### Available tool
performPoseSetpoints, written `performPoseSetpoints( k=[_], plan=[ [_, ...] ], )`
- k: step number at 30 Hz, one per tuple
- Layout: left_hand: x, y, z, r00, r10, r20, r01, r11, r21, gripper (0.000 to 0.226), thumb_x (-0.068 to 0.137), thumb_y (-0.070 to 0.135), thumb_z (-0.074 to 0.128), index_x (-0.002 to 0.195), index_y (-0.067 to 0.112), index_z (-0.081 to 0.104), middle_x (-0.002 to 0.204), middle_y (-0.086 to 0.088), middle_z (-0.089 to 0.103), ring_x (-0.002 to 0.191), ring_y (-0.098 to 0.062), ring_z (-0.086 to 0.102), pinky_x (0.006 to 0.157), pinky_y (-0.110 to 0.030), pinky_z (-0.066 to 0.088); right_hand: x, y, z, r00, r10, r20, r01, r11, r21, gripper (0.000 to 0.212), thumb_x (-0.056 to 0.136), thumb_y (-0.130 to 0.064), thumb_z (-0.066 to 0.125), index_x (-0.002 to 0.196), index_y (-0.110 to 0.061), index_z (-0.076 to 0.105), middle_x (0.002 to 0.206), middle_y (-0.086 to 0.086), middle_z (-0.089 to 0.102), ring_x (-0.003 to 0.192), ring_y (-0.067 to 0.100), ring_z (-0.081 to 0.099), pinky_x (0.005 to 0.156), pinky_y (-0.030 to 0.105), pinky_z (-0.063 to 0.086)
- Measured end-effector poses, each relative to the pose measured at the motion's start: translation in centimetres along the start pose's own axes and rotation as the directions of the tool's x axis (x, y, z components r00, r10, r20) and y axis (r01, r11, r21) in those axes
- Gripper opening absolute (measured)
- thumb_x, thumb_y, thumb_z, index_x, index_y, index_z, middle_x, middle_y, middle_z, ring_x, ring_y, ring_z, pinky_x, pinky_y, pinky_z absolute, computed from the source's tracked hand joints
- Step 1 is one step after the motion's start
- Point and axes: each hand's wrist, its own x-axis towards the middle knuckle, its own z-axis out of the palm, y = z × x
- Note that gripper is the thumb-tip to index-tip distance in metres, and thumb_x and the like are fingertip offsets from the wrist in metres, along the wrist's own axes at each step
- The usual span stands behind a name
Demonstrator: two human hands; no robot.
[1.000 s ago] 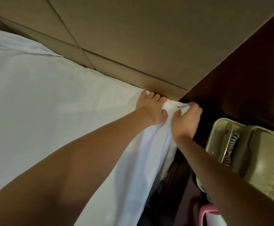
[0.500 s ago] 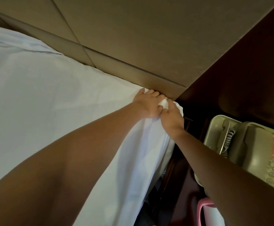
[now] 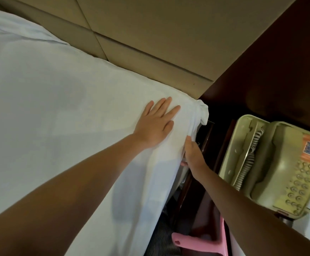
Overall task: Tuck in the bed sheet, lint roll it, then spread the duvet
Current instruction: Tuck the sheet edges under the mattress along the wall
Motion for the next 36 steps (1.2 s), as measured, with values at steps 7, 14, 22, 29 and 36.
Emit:
performPoseSetpoints(
  k=[7,14,22,29,36],
  plan=[
    [-1.5,1.4,0.7,0.999,-0.053,0.013,0.053,0.999,0.003,0.052,0.102,0.030,0.021,0.150,0.029,0.002,0.158,-0.005,-0.011,0.145,-0.019,-0.010,0.115,-0.034,-0.010,-1.9,1.1,-0.1,0.924,-0.378,-0.066,0.331,0.872,-0.360,0.041,0.098,-0.034,0.045,0.063,-0.016,0.035,0.062,0.002,0.044,0.068,0.032,0.052,0.062,0.044,0.048],
    [-5.1,1.7,1.5,0.997,0.025,0.069,-0.032,0.995,0.094,0.052,0.102,0.031,0.018,0.150,0.030,-0.001,0.157,-0.004,-0.015,0.145,-0.018,-0.014,0.115,-0.035,-0.010,-1.8,1.0,-2.2,0.919,-0.386,-0.078,0.324,0.854,-0.406,0.039,0.098,-0.034,0.044,0.068,-0.009,0.045,0.063,0.005,0.047,0.066,0.029,0.051,0.064,0.039,0.044],
    [-5.9,1.2,1.8,0.996,0.012,0.088,-0.020,0.997,0.081,0.051,0.102,0.034,0.016,0.150,0.031,-0.002,0.157,-0.003,-0.017,0.144,-0.018,-0.015,0.115,-0.037,-0.011,-4.4,3.3,-1.0,0.962,-0.126,0.243,0.218,0.891,-0.399,0.031,0.090,-0.029,0.061,0.099,0.001,0.066,0.069,-0.003,0.058,0.064,0.011,0.055,0.061,0.022,0.047],
    [-6.9,-2.1,-1.0,0.987,-0.082,0.135,0.075,0.996,0.056,0.051,0.102,0.031,0.017,0.150,0.033,-0.002,0.158,0.000,-0.012,0.145,-0.016,-0.010,0.116,-0.039,-0.004,-5.9,-0.9,0.6,0.941,-0.332,-0.068,0.193,0.690,-0.697,0.037,0.096,-0.044,0.043,0.089,-0.011,0.058,0.089,0.006,0.058,0.095,0.030,0.057,0.080,0.037,0.046],
    [-5.5,-9.6,-5.7,0.900,-0.413,0.141,0.416,0.909,0.013,0.052,0.102,0.032,0.018,0.151,0.027,0.001,0.159,-0.001,-0.007,0.146,-0.020,-0.005,0.116,-0.044,0.004,-4.3,-11.1,9.6,0.742,-0.602,0.296,0.497,0.198,-0.845,0.060,0.097,-0.041,0.039,0.149,-0.020,0.018,0.156,0.004,0.018,0.141,0.022,0.019,0.113,0.036,0.016]
  ],
)
